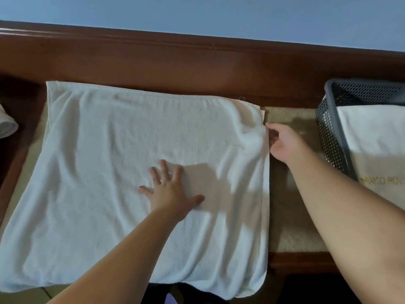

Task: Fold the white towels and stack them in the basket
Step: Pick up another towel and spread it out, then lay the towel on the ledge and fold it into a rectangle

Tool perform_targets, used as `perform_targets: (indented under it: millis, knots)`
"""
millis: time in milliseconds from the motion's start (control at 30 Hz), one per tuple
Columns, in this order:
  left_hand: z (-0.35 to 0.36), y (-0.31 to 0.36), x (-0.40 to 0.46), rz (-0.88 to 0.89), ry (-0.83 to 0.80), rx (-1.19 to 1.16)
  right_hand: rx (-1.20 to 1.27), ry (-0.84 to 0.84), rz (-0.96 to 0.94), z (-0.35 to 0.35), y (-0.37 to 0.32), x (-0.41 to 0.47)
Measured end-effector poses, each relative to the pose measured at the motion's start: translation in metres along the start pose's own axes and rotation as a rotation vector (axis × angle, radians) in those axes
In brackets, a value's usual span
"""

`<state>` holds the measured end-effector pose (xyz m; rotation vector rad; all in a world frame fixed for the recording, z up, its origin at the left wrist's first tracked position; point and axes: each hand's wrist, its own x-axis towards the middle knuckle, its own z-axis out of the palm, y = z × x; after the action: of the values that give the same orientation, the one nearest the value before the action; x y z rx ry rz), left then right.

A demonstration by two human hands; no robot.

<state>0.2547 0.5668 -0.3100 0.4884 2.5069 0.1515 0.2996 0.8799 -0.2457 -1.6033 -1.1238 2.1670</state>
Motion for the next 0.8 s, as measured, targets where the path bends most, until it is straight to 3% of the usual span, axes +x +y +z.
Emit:
perform_targets:
  millis: [100, 300, 433, 533, 600, 800]
  knots:
    - [0.003, -0.001, 0.001, -0.004, 0.002, -0.002, 0.035, -0.007, -0.016, 0.013, -0.014, 0.014]
    - [0.004, 0.000, 0.002, -0.016, -0.004, 0.019, -0.398, 0.023, 0.072, 0.034, -0.024, 0.022]
    - [0.006, -0.001, 0.003, -0.019, 0.008, 0.023, -0.571, 0.053, -0.018, 0.039, -0.033, 0.042]
    - [0.008, -0.001, 0.004, -0.021, 0.017, 0.032, -0.550, 0.156, -0.204, 0.034, -0.038, 0.063]
    - [0.009, -0.002, 0.005, -0.024, 0.025, 0.040, -0.555, 0.139, -0.258, 0.029, -0.034, 0.065]
    - [0.004, 0.000, 0.004, -0.019, 0.016, 0.028, -0.731, 0.062, -0.086, -0.018, 0.028, 0.024]
